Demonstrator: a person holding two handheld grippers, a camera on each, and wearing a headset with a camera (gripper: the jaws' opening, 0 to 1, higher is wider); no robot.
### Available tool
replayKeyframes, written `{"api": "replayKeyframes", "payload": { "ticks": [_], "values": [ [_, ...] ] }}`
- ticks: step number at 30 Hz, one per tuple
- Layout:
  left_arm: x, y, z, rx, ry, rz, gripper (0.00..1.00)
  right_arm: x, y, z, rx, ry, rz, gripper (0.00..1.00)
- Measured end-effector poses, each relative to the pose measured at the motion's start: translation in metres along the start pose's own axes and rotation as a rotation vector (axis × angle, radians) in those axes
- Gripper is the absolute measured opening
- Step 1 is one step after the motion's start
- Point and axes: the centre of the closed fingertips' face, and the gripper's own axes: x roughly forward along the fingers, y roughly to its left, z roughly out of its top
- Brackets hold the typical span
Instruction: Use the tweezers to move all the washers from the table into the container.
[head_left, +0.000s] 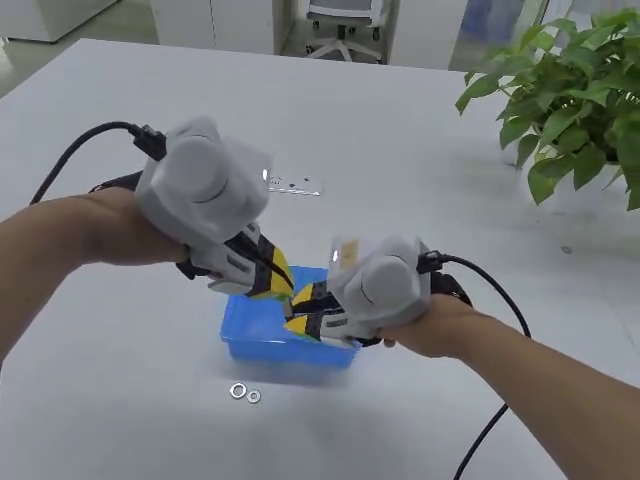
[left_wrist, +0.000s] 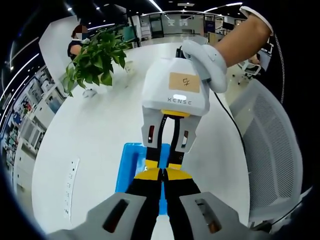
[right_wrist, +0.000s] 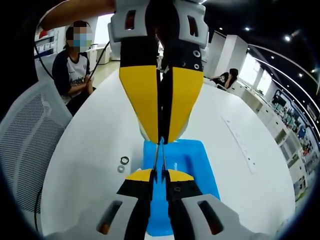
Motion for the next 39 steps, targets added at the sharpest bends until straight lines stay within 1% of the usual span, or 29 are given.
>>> {"api": "replayKeyframes", "payload": {
  "ticks": [5, 8, 13, 19, 29, 36, 39],
  "values": [
    [-0.002, -0.008, -0.003, -0.005, 0.004, 0.0, 0.05, 0.002, 0.009, 0.004, 0.002, -0.006, 0.006, 0.11],
    [-0.005, -0.011, -0.006, -0.009, 0.005, 0.007, 0.05, 0.003, 0.012, 0.006, 0.005, -0.014, 0.006, 0.11],
    [-0.008, -0.012, -0.007, -0.014, 0.003, 0.018, 0.05, 0.005, 0.014, 0.009, -0.008, -0.013, 0.006, 0.11],
    [-0.015, -0.012, -0.006, -0.02, -0.007, 0.032, 0.05, 0.002, 0.014, 0.016, -0.02, -0.019, 0.001, 0.11],
    [-0.024, -0.019, -0.005, -0.017, 0.004, 0.037, 0.05, 0.001, 0.022, 0.026, -0.025, -0.034, -0.001, 0.12],
    [-0.027, -0.028, -0.007, -0.016, 0.015, 0.035, 0.05, 0.002, 0.03, 0.03, -0.022, -0.045, 0.005, 0.12],
    [-0.026, -0.034, -0.01, -0.014, 0.023, 0.027, 0.05, 0.005, 0.036, 0.03, -0.021, -0.046, 0.014, 0.12]
  ]
}}
